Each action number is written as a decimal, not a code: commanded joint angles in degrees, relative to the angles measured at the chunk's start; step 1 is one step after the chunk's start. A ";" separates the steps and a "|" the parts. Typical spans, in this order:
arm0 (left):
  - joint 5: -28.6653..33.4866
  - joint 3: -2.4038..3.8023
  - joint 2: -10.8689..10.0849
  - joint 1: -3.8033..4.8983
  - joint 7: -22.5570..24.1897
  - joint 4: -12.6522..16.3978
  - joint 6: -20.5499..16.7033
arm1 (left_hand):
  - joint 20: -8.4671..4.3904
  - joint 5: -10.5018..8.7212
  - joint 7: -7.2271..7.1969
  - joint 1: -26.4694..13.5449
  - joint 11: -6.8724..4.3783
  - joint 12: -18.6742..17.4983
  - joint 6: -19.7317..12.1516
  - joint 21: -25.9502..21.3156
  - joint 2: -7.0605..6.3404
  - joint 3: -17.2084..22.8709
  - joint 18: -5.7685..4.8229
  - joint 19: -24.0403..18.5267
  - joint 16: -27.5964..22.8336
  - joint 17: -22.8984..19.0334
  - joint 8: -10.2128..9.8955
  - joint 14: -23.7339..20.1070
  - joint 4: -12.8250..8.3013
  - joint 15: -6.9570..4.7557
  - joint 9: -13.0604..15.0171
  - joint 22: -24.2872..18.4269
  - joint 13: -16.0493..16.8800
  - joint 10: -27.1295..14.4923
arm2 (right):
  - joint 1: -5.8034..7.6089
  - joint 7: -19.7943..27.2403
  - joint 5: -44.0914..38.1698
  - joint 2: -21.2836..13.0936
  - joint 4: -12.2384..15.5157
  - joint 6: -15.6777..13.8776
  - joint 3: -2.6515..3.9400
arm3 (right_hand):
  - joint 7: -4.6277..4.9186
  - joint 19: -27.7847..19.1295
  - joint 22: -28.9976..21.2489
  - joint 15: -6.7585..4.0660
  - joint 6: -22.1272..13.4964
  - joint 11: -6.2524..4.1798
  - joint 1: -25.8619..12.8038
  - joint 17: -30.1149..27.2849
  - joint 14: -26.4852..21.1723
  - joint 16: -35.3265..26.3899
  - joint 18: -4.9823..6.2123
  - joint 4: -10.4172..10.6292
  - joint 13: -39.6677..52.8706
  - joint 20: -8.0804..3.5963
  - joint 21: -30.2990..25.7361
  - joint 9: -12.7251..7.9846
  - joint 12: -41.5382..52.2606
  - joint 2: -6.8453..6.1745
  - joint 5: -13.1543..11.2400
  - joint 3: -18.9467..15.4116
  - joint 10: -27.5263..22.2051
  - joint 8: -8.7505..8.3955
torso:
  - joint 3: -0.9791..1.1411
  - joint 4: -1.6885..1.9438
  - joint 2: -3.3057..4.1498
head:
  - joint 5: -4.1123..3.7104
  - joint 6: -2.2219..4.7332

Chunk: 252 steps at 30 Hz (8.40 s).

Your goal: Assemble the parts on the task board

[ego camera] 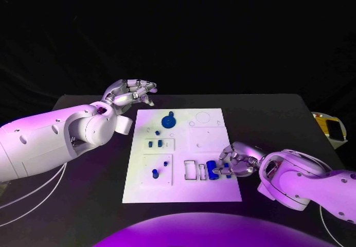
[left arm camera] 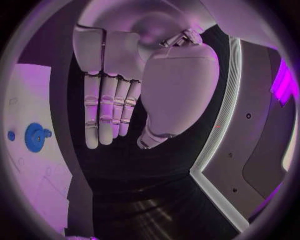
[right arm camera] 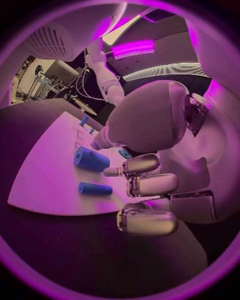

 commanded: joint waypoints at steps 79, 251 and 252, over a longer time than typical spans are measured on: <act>0.10 0.01 -0.10 0.01 -1.24 0.26 2.67 | -0.07 0.18 0.25 0.97 0.18 0.08 -0.40 -0.80 1.22 0.08 0.75 0.49 0.15 -0.16 0.06 -0.08 -0.55 -0.06 -0.19 -0.43 -0.30 0.10 | -0.68 -8.03 -5.81 5.64 -1.57 -1.50 0.05 | -2.11 1.25 9.61 -1.91 6.88 -1.95 0.00 10.05 5.12 0.71 -0.66 -0.37 5.04 -1.32 0.46 -4.79 0.20 -1.96 6.35 16.57 2.25 2.52 | -0.06 -0.02 -0.13 | 0.21 -0.16; 0.15 -0.15 -1.12 0.00 -2.27 0.67 3.61 | 0.04 0.18 0.53 1.67 0.41 -0.06 -0.60 -1.28 1.55 0.25 0.69 0.44 0.01 -0.25 -0.06 -0.65 -0.39 0.16 -0.38 -0.67 -0.54 -0.03 | 1.80 -3.43 -9.06 -1.50 -0.47 -1.11 0.23 | -2.09 1.41 10.99 -1.95 6.21 -1.99 0.70 10.45 5.15 0.52 -0.58 -0.10 6.58 -1.53 -1.54 -0.96 -1.03 0.25 -6.90 3.11 2.95 2.44 | 0.02 -0.23 -0.09 | -0.02 -0.16; 0.15 -0.15 -1.11 0.00 -2.27 0.67 3.62 | 0.04 0.18 0.53 1.67 0.41 -0.06 -0.60 -1.28 1.55 0.25 0.69 0.44 0.01 -0.25 -0.06 -0.65 -0.39 0.16 -0.38 -0.67 -0.54 -0.03 | 1.72 -3.64 -9.39 -1.85 -0.32 -0.87 0.20 | -2.08 1.39 10.98 -1.95 6.16 -1.94 0.70 10.39 5.14 0.50 -0.57 -0.12 6.50 -1.49 -1.62 -0.91 -1.15 0.22 -6.33 2.84 2.89 2.31 | 0.03 -0.25 -0.10 | -0.03 -0.16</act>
